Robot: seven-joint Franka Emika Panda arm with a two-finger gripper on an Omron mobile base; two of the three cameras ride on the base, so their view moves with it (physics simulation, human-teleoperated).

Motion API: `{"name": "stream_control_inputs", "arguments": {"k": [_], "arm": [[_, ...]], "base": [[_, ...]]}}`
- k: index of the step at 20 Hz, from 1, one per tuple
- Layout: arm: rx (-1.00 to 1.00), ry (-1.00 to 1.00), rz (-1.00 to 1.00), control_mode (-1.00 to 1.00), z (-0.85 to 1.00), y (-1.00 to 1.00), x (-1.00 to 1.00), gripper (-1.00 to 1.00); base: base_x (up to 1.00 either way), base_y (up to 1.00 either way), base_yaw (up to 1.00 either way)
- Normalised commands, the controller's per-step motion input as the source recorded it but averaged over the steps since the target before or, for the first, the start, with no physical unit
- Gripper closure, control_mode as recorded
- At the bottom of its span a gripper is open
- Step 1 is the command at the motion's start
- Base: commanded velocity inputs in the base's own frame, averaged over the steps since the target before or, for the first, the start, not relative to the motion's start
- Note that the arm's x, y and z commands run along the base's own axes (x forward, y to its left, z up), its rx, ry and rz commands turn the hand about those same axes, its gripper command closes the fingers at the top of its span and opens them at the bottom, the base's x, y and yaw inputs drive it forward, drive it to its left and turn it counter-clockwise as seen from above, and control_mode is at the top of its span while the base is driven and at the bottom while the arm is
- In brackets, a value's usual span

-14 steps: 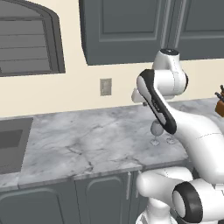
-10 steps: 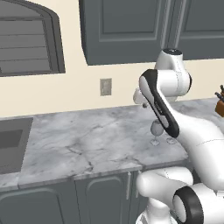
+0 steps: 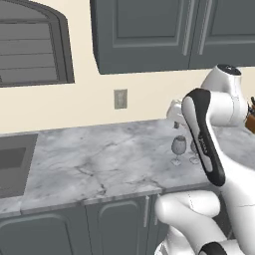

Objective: Retrieve the wine glasses from the counter and place one next to each plate.

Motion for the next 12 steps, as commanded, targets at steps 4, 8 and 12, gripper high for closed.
{"name": "stream_control_inputs", "arguments": {"k": [4, 8, 12], "arm": [[0.25, 0.0, -0.43, -1.0, 0.0, -0.23, -0.26, -1.0], [0.19, 0.04, -0.18, -1.0, -0.46, -0.66, -0.02, -1.0], [0.31, 0.2, -0.04, -1.0, -0.5, -0.84, 0.18, -1.0]], "base": [[0.0, 0.0, 0.0], [0.0, 0.0, 0.0], [0.0, 0.0, 0.0]]}}
